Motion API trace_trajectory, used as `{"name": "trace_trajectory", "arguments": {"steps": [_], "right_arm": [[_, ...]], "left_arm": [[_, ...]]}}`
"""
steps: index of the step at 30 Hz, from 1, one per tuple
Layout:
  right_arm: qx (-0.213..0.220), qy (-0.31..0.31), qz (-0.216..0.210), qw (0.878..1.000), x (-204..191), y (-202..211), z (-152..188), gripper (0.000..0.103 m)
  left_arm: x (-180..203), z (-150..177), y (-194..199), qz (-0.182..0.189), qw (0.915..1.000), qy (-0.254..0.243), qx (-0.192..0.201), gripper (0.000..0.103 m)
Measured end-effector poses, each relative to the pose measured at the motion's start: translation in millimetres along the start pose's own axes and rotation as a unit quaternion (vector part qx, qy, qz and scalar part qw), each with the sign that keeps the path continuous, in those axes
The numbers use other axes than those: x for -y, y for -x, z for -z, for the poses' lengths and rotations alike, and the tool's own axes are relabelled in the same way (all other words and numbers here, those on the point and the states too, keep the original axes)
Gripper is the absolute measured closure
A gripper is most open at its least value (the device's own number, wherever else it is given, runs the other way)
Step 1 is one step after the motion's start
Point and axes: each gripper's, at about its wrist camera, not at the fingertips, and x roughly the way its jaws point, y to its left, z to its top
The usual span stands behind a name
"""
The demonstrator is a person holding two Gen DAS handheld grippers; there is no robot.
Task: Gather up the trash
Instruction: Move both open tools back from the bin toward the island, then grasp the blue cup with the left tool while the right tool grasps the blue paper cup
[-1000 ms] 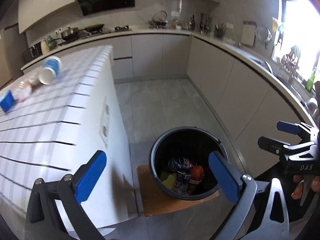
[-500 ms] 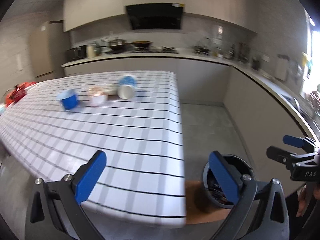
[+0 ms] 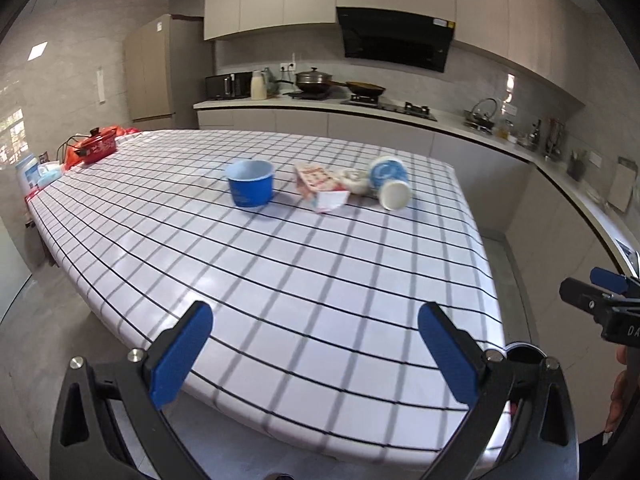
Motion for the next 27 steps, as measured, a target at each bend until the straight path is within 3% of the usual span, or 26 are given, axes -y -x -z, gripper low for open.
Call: {"name": "trace_trajectory", "arguments": {"steps": [12, 22, 27], "right_arm": [[-0.005, 0.011, -0.006, 1.0, -59.5, -49.7, -47.8, 0.0], [-0.008, 0.01, -0.008, 1.0, -84.1, -95.8, -79.6, 0.0], [-0.013, 0.008, -0.005, 1.0, -91.0, -127.8, -102.4, 0.006]], "left_arm": [[-41.2, -29.1, -40.0, 0.004, 0.9999, -0.003, -0.01, 0.0], [-69.7, -55.7, -87.9, 0.02, 0.9994, 0.002, -0.027, 0.0], [-76.9, -72.3, -119.4, 0.022, 0.9993, -0.006, -0.031, 0.002]]}}
